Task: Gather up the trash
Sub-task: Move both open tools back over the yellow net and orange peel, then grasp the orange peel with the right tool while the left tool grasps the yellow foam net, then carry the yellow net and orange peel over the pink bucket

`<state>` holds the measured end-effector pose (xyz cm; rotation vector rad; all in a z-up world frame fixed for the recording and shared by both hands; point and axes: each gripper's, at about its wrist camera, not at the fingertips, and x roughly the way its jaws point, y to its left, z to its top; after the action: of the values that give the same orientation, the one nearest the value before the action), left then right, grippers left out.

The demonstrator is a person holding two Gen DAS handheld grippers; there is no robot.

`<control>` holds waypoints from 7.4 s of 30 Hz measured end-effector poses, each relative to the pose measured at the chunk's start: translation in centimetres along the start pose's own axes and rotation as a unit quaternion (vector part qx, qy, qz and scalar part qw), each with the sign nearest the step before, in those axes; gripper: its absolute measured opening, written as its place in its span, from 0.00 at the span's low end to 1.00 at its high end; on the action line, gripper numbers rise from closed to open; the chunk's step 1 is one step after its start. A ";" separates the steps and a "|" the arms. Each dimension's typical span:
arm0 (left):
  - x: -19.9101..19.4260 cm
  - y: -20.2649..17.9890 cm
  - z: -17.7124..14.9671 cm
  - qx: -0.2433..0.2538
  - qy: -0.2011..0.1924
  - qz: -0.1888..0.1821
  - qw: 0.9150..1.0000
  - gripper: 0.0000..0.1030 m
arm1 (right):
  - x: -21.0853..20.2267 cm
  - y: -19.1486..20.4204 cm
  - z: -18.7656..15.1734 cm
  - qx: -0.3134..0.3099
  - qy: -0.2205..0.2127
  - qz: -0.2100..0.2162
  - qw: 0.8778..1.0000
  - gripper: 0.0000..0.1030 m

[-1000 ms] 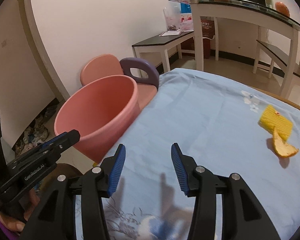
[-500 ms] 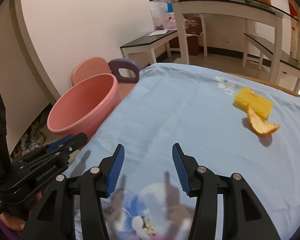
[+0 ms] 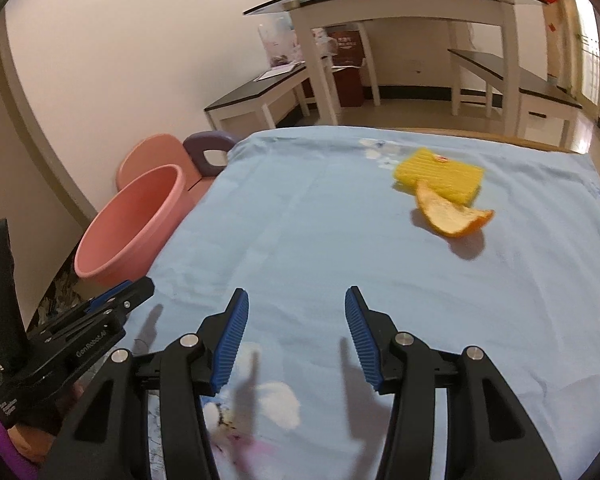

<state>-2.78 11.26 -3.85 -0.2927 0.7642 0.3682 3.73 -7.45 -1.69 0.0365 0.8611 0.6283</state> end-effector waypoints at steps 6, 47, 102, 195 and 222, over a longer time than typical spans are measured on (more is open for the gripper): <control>0.1 0.2 0.0 -0.010 0.005 0.003 1.000 0.29 | -0.1 -1.2 -0.4 0.010 0.005 -0.009 1.000 0.49; 0.1 -9.2 2.3 0.094 -0.005 -0.073 0.993 0.30 | -2.8 -10.6 0.7 0.111 -0.033 -0.069 0.991 0.54; 11.5 -19.8 7.9 0.081 0.053 -0.130 0.987 0.29 | -0.6 -15.1 2.6 0.156 -0.075 -0.089 0.981 0.04; -2.9 -5.0 3.7 0.044 -0.057 -0.086 0.994 0.07 | 0.2 -2.0 2.8 0.031 -0.042 0.016 0.998 0.04; -5.2 5.5 6.5 -0.036 -0.120 0.002 0.992 0.07 | 3.3 12.2 8.4 -0.076 -0.051 0.093 0.991 0.05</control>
<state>-4.60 17.61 3.71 -0.3070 0.5156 0.4276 5.25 6.12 4.98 0.0119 0.7139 0.8581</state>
